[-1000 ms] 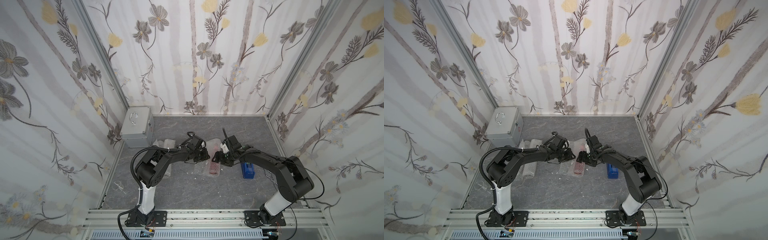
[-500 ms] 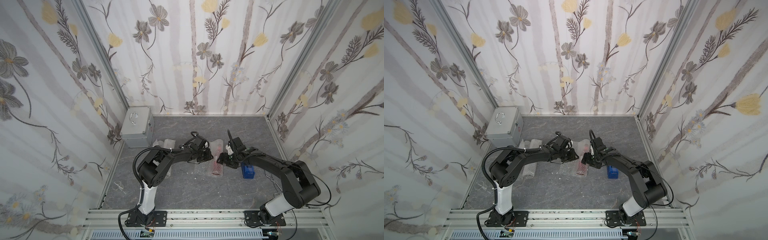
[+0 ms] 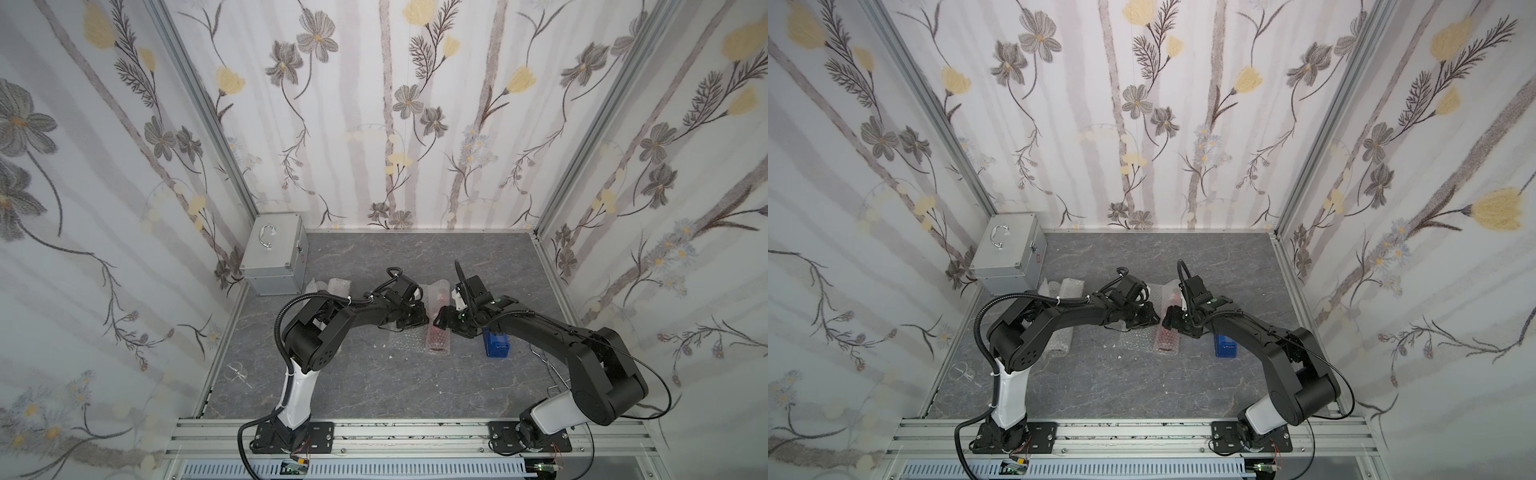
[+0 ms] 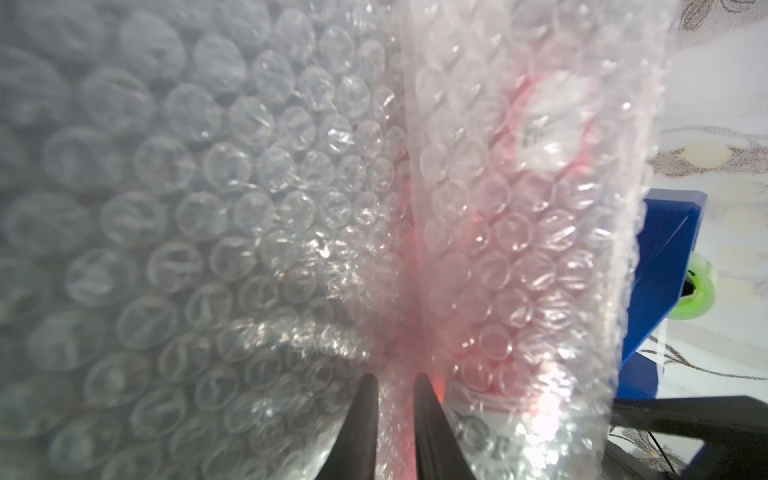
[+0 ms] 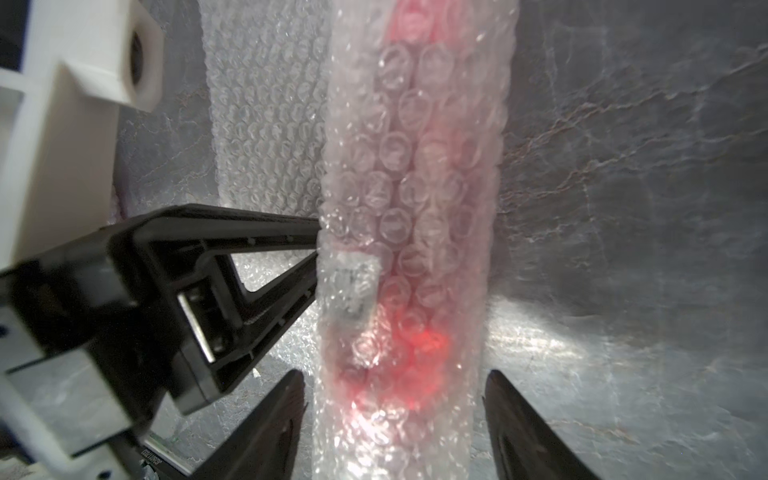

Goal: Wrap wine bottles in bubble wrap
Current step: Wrap the wine bottle in bubble wrap.

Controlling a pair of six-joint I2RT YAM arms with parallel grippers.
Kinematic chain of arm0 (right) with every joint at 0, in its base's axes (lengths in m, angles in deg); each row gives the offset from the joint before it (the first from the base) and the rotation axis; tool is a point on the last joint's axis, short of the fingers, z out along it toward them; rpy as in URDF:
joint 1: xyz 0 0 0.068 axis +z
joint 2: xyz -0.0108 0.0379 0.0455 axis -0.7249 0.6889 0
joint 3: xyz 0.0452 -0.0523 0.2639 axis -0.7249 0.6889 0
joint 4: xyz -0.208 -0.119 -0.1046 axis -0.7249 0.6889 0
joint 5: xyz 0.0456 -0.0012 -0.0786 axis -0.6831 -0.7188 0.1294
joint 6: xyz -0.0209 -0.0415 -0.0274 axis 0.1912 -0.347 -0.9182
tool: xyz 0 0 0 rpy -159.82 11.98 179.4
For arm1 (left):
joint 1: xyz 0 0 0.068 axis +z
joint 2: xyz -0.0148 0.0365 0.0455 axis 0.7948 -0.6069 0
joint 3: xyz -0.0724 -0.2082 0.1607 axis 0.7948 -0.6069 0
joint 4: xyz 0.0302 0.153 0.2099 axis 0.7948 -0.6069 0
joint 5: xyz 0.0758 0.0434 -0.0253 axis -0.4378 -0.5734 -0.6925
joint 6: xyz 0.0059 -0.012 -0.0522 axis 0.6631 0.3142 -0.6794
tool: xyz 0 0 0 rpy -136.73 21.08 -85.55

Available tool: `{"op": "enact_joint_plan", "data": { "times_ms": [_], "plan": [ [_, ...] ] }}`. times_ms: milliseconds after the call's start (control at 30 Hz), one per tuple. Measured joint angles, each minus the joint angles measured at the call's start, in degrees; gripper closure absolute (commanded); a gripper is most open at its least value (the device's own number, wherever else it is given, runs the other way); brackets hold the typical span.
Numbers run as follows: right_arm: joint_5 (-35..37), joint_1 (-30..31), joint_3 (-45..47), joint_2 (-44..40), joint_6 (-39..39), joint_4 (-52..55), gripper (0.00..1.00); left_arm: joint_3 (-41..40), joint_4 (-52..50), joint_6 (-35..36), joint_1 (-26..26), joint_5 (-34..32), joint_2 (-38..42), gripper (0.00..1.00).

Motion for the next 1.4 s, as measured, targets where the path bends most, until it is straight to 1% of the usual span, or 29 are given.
{"op": "enact_joint_plan", "data": {
  "times_ms": [200, 300, 433, 667, 767, 967, 1067, 1133, 1267, 1400],
  "plan": [
    [-0.46, 1.70, 0.63, 2.91, 1.79, -2.49, 0.42, 0.09, -0.02, 0.04, -0.20, -0.02, -0.11, 0.81],
    [-0.61, 2.34, 0.26, 3.76, 2.40, -2.95, 0.44, 0.09, -0.09, 0.55, -0.20, -0.04, -0.09, 0.81],
    [0.22, 2.91, -0.59, 4.17, 2.40, -2.29, 0.43, 0.04, -1.73, 1.16, 0.02, -0.70, 1.14, 0.81],
    [1.05, 3.28, -1.55, 4.46, 2.82, -1.18, 0.43, -0.85, -4.37, 4.48, 2.49, -2.49, 7.61, 0.80],
    [1.60, 3.67, -2.45, 4.94, 2.82, -0.17, 0.42, -1.42, -4.11, 5.60, 2.71, -2.23, 8.81, 0.80],
    [2.08, 4.02, -3.37, 5.51, 2.82, 0.74, 0.42, -1.86, -1.75, 3.72, 1.53, 1.90, 6.75, 0.80],
    [2.34, 4.17, -3.50, 5.51, 2.82, 0.85, 0.41, -1.31, -1.53, 2.89, 1.05, 2.80, 4.96, 0.81],
    [2.69, 4.24, -3.63, 5.51, 2.86, 1.09, 0.41, -0.96, -1.09, 2.69, 1.05, 3.15, 4.09, 0.82],
    [2.89, 4.57, -4.35, 5.46, 2.80, 1.95, 0.37, -0.57, -0.31, 2.36, 1.22, 2.91, 2.71, 0.88],
    [2.60, 4.90, -4.63, 4.46, 2.25, 2.54, 0.34, -0.55, -0.76, 2.38, 1.05, 1.86, 2.05, 0.89]
  ]
}}
